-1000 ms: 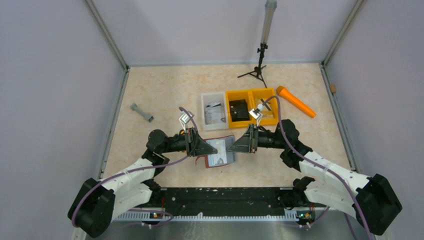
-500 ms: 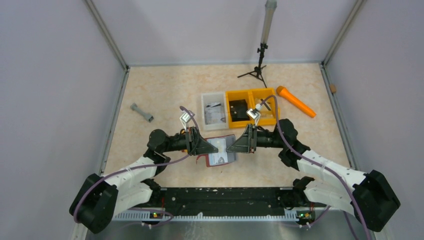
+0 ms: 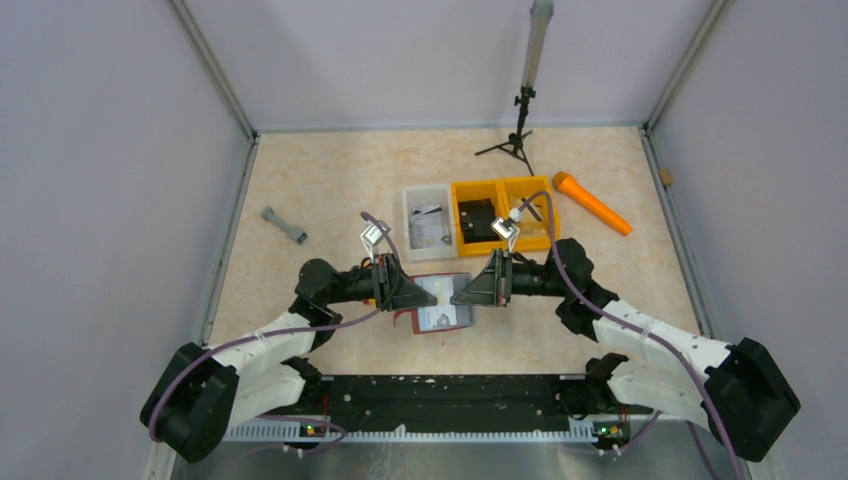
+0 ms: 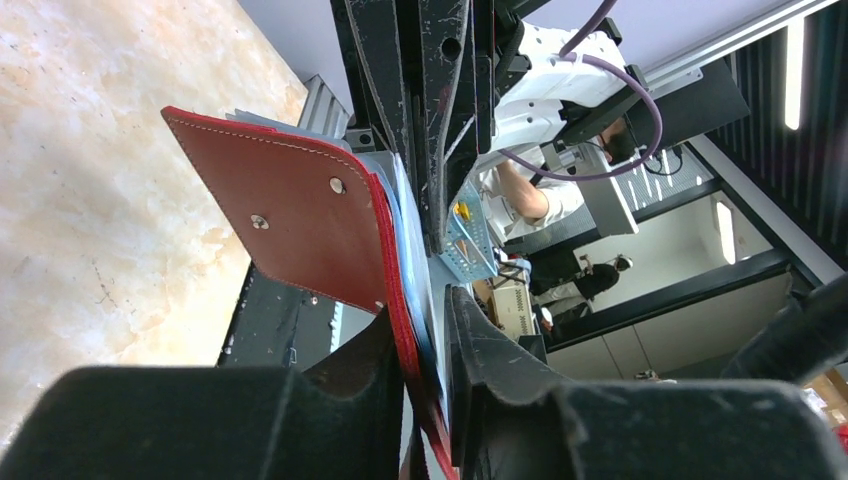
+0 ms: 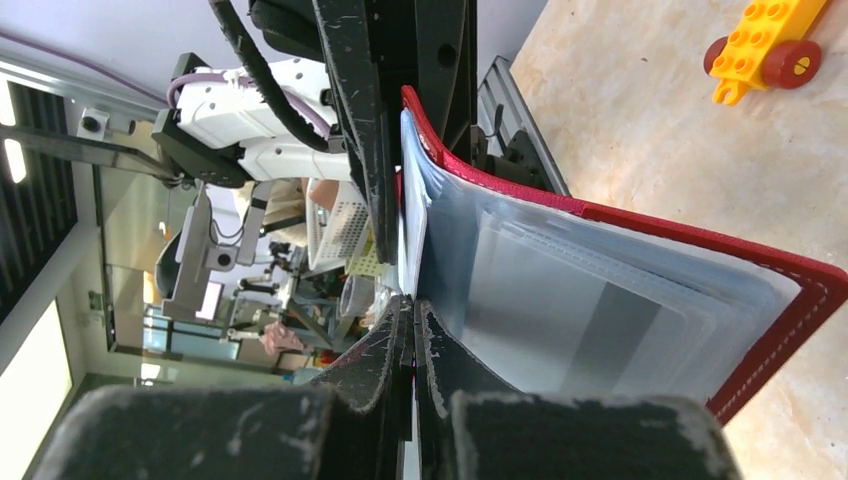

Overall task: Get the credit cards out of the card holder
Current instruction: Remove the credit card from the card holder.

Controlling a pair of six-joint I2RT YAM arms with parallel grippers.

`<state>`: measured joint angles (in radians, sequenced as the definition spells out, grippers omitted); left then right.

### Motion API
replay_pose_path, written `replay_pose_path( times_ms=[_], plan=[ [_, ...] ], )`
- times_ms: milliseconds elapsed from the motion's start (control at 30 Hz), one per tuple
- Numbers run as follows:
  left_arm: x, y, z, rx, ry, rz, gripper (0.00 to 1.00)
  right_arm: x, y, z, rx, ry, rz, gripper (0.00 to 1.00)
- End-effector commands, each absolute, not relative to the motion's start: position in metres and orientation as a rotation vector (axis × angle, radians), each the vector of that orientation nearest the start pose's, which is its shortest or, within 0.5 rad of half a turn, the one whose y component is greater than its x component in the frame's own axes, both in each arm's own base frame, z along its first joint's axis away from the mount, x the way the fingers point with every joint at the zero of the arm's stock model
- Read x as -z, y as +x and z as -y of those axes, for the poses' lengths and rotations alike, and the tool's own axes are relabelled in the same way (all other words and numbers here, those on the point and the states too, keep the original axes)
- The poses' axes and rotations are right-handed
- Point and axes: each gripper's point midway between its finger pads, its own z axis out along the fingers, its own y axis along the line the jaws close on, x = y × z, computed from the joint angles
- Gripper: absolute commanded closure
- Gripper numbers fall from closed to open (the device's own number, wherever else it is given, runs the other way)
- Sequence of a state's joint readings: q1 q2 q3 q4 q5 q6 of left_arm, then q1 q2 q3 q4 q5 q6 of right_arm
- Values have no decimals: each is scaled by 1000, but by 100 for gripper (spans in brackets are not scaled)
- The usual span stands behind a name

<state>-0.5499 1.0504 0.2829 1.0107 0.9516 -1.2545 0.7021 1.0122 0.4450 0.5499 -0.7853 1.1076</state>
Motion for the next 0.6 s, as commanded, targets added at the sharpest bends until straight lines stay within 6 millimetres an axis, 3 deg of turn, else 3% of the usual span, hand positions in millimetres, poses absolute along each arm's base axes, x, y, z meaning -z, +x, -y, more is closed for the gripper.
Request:
replay_pose_path(
  times_ms=[0,167,267,333,433,500,567],
  plan=[
    [-251,123,271,2004,484,-1678,75,-255,131,-298,-1896,-364,-1868,100],
    [-250,122,271,1999,488,-1686,74,-251,132,-294,-1892,-349,-1879,100],
    [-250,122,271,1997,492,-1684,91,-248,132,-294,-1891,-346,-1886,100],
    [-251,123,271,1993,489,-1682,96,-246,133,-293,-1886,-341,-1893,100],
    [-251,123,271,1988,486,-1678,95,-242,133,-290,-1879,-334,-1901,100],
    [-252,123,271,1988,490,-1676,84,-238,133,-289,-1876,-330,-1906,100],
    [-253,122,271,1991,496,-1676,83,-237,132,-288,-1877,-331,-1907,100]
  ],
)
